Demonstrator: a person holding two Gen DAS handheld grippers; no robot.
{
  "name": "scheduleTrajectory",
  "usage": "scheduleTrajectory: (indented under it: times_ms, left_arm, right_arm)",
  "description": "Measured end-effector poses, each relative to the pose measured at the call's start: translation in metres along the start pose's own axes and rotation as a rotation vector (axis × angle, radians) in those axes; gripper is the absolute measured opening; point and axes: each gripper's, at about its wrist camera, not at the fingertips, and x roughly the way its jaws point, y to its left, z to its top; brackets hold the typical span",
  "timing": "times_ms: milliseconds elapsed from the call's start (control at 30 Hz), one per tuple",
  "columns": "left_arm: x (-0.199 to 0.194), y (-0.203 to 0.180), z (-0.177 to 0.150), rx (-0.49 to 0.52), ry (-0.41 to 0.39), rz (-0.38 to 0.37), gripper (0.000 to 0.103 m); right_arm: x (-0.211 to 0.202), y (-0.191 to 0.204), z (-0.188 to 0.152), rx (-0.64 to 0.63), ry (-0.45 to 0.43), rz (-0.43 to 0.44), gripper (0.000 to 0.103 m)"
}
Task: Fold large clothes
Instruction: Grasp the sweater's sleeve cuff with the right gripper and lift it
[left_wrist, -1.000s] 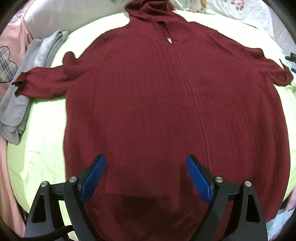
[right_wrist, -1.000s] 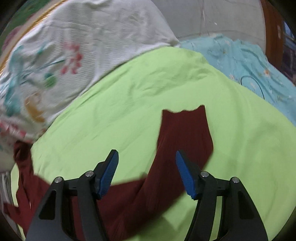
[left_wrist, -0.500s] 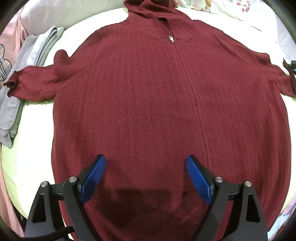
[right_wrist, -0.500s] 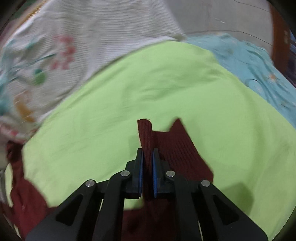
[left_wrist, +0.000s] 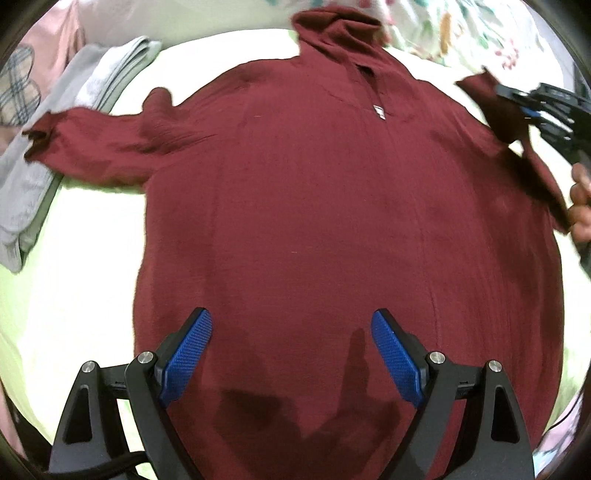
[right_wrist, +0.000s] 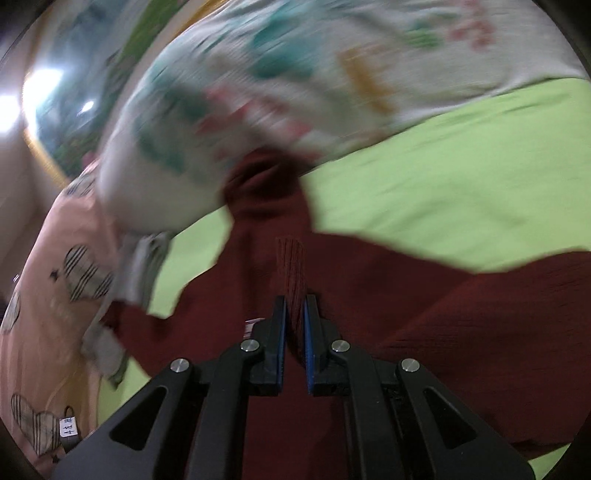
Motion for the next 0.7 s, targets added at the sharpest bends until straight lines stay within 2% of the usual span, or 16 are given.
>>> scheduleTrajectory:
  times_ms: [233,367,533,633,667,700]
  left_arm:
    - [-0.001,0.039,0.002,-0.07,-0.006,-0.038,0.089]
    - [-0.005,0.054,0.004,-0.089,-0.017,-0.065,0.089]
    - [-0.006,0.065,0.007,-0.1,-0.014,-0.096,0.089]
    - [-0.01,0.067,0.007,-0.087,-0.02,-0.116,0.089]
    - [-0.01,0.068,0.013,-0.082,-0.027,-0.127,0.089]
    - [-0.009,0.069,0.017,-0.081,-0.028,-0.138,0.089]
  right_arm:
    - [0.081,0.089,-0.032,-0.045,0.109,0.132,0.009]
    - [0.119,0.118,-0.048,-0.066,0.178,0.205,0.009]
    - [0.149,0.133,-0.065,-0.079,0.263,0.236,0.013]
    - [0.148,0.128,-0.067,-0.057,0.289,0.253,0.027]
    - [0.143,0.126,-0.067,-0.051,0.284,0.258,0.039]
    - [0.136,0.126,-0.066,-0.055,0.268,0.255,0.044]
